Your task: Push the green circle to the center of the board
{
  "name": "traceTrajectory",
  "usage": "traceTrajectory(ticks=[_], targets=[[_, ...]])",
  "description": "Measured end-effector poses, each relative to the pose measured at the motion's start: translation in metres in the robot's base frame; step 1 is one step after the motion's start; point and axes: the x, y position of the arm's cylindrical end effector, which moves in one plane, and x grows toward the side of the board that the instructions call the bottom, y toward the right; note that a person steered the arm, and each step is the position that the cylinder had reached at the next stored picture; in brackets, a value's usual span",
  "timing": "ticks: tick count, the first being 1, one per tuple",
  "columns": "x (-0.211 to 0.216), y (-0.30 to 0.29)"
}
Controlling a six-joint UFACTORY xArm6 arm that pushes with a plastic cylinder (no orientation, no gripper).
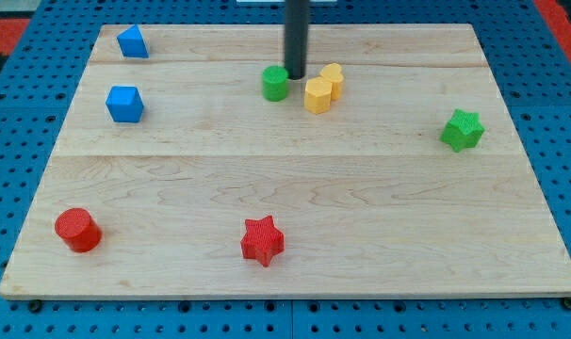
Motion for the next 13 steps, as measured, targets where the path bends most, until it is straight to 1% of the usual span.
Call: traceTrajectory(ticks=[1,2,3,4,5,7,9,10,11,12,13], targets=[[-0.023,-0.001],[-0.006,-0.022],[0.034,-0.006],[0.039,-0.016],[0.017,-0.057],[0.038,-0.062],[0.046,-0.061],[0.058,-0.038],[0.096,-0.02],[0.108,-0.048],[0.128,-0.044]])
